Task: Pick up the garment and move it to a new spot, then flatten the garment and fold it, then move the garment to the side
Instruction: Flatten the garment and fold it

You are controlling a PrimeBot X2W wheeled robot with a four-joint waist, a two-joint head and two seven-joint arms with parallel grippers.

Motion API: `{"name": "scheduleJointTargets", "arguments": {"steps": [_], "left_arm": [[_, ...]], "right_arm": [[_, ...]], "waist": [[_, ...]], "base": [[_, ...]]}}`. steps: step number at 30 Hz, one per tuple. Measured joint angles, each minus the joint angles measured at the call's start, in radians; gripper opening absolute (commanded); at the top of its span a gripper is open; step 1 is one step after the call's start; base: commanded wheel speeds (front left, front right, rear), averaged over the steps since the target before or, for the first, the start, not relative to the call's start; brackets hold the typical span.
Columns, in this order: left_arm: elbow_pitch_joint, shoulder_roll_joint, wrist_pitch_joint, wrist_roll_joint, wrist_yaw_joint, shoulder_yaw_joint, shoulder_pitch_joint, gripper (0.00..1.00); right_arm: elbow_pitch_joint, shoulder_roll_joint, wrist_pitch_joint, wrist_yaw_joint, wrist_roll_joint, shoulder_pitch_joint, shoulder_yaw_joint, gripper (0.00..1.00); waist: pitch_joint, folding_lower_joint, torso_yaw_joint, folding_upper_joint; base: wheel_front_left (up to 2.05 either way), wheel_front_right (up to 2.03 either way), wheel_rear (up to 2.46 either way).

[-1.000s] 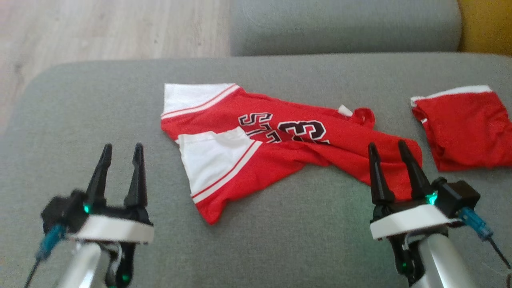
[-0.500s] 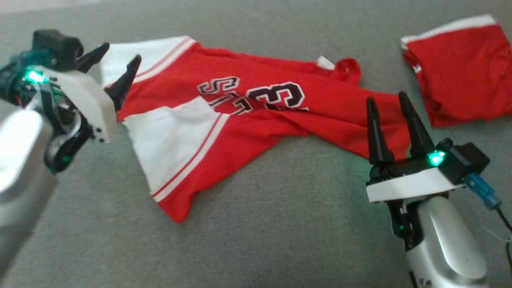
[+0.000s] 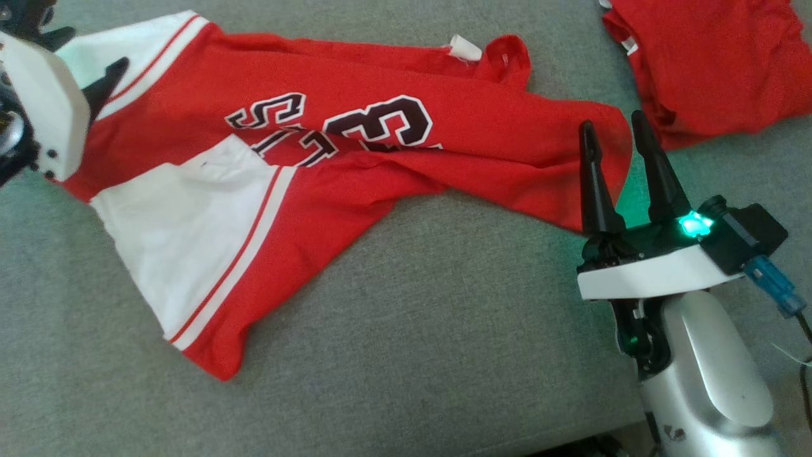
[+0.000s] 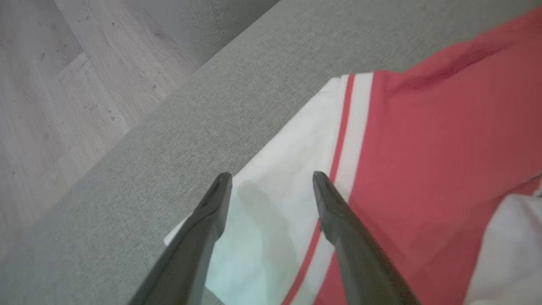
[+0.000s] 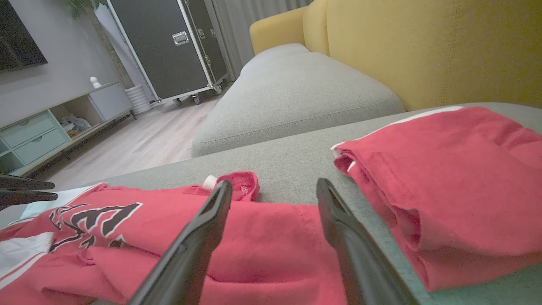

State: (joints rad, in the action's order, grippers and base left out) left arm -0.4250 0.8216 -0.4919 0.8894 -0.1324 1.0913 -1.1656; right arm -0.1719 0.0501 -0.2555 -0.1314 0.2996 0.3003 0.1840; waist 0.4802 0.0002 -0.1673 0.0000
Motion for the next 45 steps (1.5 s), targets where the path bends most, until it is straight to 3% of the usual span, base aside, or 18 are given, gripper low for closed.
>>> {"name": "scheduleJointTargets", "arguments": {"steps": [6, 13, 14, 15, 16, 20, 23, 26, 30, 31, 32, 39, 45], "left_arm": [[-0.037, 0.032, 0.020, 0.038, 0.000, 0.137, -0.082, 1.00], [-0.054, 0.038, 0.018, 0.095, 0.000, 0.203, -0.153, 1.00], [-0.052, 0.040, 0.004, 0.109, 0.000, 0.204, -0.155, 0.87], [-0.046, 0.044, -0.006, 0.121, 0.000, 0.206, -0.157, 0.24], [-0.036, 0.048, -0.013, 0.129, 0.000, 0.209, -0.160, 0.00], [-0.040, 0.053, 0.040, 0.115, 0.000, 0.229, -0.172, 0.00], [-0.114, 0.045, 0.143, 0.027, -0.001, 0.236, -0.215, 0.00], [-0.253, 0.000, 0.306, -0.064, 0.013, 0.228, -0.299, 0.00], [-0.350, -0.060, 0.421, -0.133, 0.019, 0.227, -0.343, 0.00], [-0.369, -0.075, 0.447, -0.145, 0.019, 0.227, -0.344, 0.45], [-0.388, -0.091, 0.467, -0.144, 0.018, 0.227, -0.343, 1.00], [-0.482, -0.163, 0.557, -0.138, 0.009, 0.222, -0.333, 1.00], [-0.537, -0.232, 0.707, -0.072, 0.012, 0.158, -0.265, 1.00]], "right_arm": [[0.009, 0.000, 0.000, 0.000, 0.003, 0.010, 0.000, 1.00], [0.015, 0.000, 0.000, 0.000, 0.009, 0.039, 0.000, 1.00], [0.015, 0.000, 0.000, 0.000, 0.010, 0.039, 0.000, 1.00], [0.015, 0.000, 0.000, 0.000, 0.013, 0.039, -0.001, 1.00], [0.015, 0.000, 0.000, 0.000, 0.017, 0.039, -0.001, 1.00], [0.018, 0.000, 0.000, 0.000, 0.017, 0.039, -0.001, 1.00], [0.019, 0.000, 0.000, 0.000, 0.017, 0.039, -0.002, 1.00], [0.019, 0.000, 0.000, 0.000, 0.018, 0.039, -0.001, 1.00], [0.017, 0.000, 0.000, 0.000, 0.026, 0.041, 0.000, 1.00], [0.017, 0.000, 0.000, 0.000, 0.026, 0.042, 0.000, 1.00], [0.017, 0.000, 0.000, 0.000, 0.026, 0.042, 0.000, 1.00], [0.007, 0.000, 0.000, 0.000, 0.023, 0.042, -0.004, 1.00], [-0.006, 0.000, 0.000, 0.000, -0.020, 0.042, -0.033, 1.00]], "waist": [[0.043, -0.0001, -0.023, 0.0000], [0.067, -0.0002, -0.038, 0.0000], [0.068, -0.0002, -0.040, 0.0000], [0.070, -0.0003, -0.042, 0.0000], [0.072, -0.0002, -0.045, 0.0000], [0.079, -0.0002, -0.052, 0.0000], [0.083, -0.0001, -0.056, 0.0000], [0.082, -0.0002, -0.059, 0.0000], [0.079, -0.0001, -0.061, 0.0000], [0.077, -0.0001, -0.061, 0.0000], [0.075, -0.0002, -0.061, 0.0000], [0.051, -0.0001, -0.042, 0.0000], [-0.008, -0.0002, -0.003, 0.0000]], "base": [[0.00, 0.00, 0.00], [0.00, 0.00, 0.00], [0.00, 0.00, 0.00], [0.00, 0.00, 0.00], [0.00, 0.00, 0.00], [0.00, 0.00, 0.00], [0.00, 0.00, 0.00], [0.00, 0.00, 0.00], [0.00, 0.00, 0.00], [0.00, 0.00, 0.00], [0.00, 0.00, 0.00], [0.00, 0.00, 0.00], [0.00, 0.00, 0.00]]}}
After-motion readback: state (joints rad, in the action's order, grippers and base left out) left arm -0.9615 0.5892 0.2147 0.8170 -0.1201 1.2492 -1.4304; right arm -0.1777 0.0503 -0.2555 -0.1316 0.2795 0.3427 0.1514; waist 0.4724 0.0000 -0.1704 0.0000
